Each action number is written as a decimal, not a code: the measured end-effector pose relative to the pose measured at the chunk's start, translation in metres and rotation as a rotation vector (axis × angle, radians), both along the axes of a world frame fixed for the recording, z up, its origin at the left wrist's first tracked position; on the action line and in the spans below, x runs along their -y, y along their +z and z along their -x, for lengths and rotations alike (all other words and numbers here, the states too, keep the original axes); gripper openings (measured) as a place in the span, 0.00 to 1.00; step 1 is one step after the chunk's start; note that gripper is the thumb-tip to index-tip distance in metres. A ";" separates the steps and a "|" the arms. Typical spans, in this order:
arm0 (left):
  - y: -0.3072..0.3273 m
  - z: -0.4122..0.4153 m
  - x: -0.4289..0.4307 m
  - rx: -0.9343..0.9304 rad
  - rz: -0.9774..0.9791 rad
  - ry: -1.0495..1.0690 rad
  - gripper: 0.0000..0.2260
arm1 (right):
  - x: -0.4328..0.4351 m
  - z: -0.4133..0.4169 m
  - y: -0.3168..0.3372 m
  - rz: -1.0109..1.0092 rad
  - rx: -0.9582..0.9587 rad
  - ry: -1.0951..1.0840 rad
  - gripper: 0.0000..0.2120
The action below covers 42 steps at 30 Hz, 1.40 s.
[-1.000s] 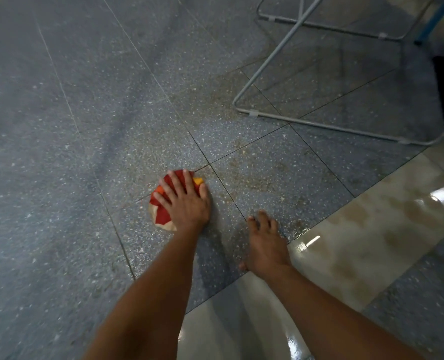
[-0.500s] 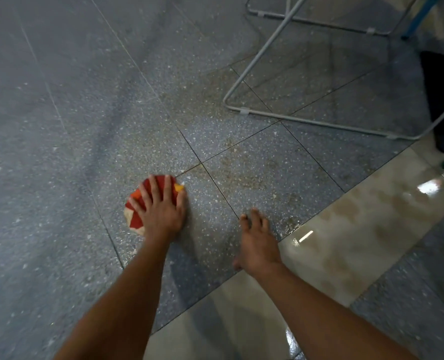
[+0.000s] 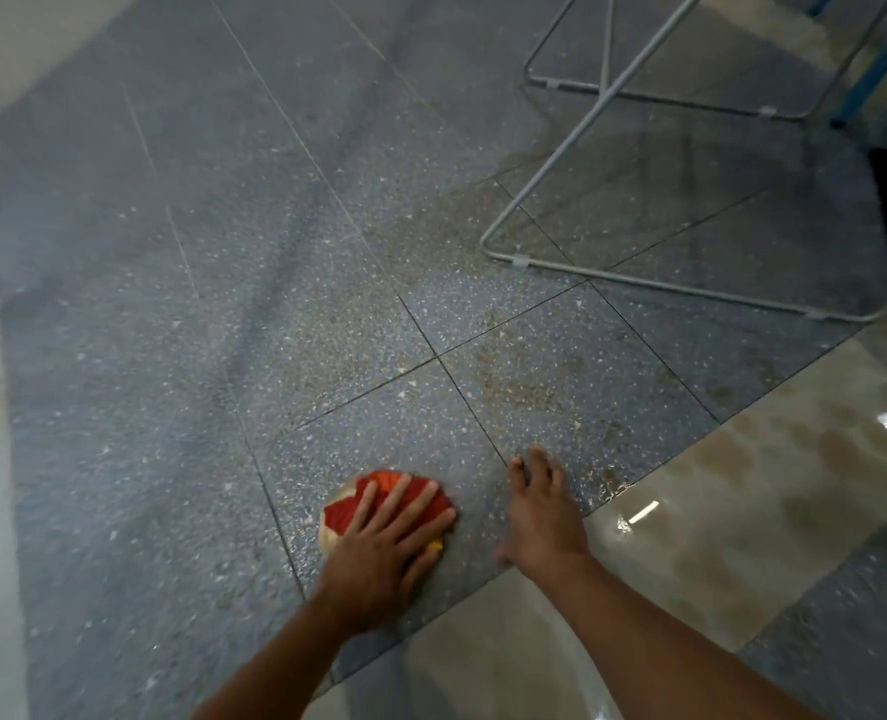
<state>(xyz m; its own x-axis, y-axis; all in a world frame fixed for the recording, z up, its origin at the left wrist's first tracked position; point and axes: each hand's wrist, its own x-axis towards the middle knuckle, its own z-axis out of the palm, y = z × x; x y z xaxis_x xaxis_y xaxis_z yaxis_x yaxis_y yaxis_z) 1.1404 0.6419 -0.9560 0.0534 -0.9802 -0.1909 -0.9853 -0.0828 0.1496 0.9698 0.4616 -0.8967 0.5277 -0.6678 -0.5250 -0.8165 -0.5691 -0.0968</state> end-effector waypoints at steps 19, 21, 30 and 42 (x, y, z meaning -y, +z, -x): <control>0.205 0.078 0.039 -2.144 0.092 1.551 0.38 | -0.026 0.031 0.156 -0.627 0.398 -0.568 0.32; 0.250 0.074 0.025 -2.206 0.007 1.417 0.35 | -0.040 0.042 0.206 -0.884 0.452 -0.751 0.24; 0.470 0.026 -0.034 -2.028 -0.394 1.190 0.28 | -0.104 0.028 0.431 -0.987 0.505 -1.051 0.11; 0.730 -0.076 -0.023 -1.561 -0.421 1.036 0.17 | -0.071 -0.044 0.680 -0.820 0.466 -0.803 0.08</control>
